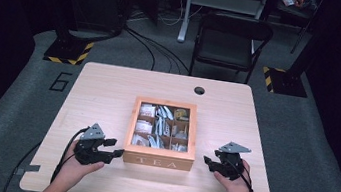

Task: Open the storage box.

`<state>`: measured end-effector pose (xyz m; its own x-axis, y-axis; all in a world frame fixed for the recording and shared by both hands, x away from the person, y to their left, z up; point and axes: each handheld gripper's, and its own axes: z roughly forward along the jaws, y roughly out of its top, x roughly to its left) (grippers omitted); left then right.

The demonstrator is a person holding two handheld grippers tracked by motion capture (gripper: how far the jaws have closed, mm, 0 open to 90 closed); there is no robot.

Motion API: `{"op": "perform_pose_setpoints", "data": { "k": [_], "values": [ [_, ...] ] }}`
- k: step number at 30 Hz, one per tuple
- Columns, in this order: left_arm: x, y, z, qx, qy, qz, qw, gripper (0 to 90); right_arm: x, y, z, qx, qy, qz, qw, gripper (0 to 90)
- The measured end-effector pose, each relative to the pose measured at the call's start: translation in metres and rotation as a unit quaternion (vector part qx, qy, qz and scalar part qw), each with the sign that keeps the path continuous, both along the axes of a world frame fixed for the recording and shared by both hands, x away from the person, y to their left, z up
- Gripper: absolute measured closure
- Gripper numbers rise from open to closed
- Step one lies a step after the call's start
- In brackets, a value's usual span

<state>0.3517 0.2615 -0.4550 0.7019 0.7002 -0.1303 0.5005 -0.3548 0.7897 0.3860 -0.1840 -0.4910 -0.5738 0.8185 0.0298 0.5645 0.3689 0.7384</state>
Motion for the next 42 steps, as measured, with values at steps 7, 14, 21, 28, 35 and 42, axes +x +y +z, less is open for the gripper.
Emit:
{"op": "perform_pose_setpoints", "data": {
  "k": [7,14,21,28,35,42],
  "values": [
    [0.000,-0.008,-0.006,0.013,0.008,-0.008,0.9999,50.0,-0.001,0.001,0.000,0.001,0.002,0.000,1.0000,46.2],
    [-0.001,-0.013,-0.009,0.018,0.004,-0.009,0.9998,53.5,-0.001,0.001,0.001,0.003,-0.007,0.011,0.9999,46.2],
    [-0.001,-0.017,-0.011,0.020,0.004,-0.009,0.9998,57.7,-0.003,0.003,0.005,0.012,-0.006,0.029,0.9995,47.3],
    [-0.002,-0.019,-0.011,0.019,0.001,-0.003,0.9998,58.1,-0.006,0.004,0.009,0.024,-0.008,0.044,0.9987,47.7],
    [0.000,-0.017,-0.010,0.014,0.003,-0.005,0.9999,58.1,-0.009,0.001,0.015,0.034,-0.013,0.054,0.9979,49.9],
    [0.000,-0.016,-0.008,-0.001,0.018,0.000,0.9998,57.9,-0.011,-0.003,0.021,0.046,-0.009,0.051,0.9976,49.7]
  ]
}}
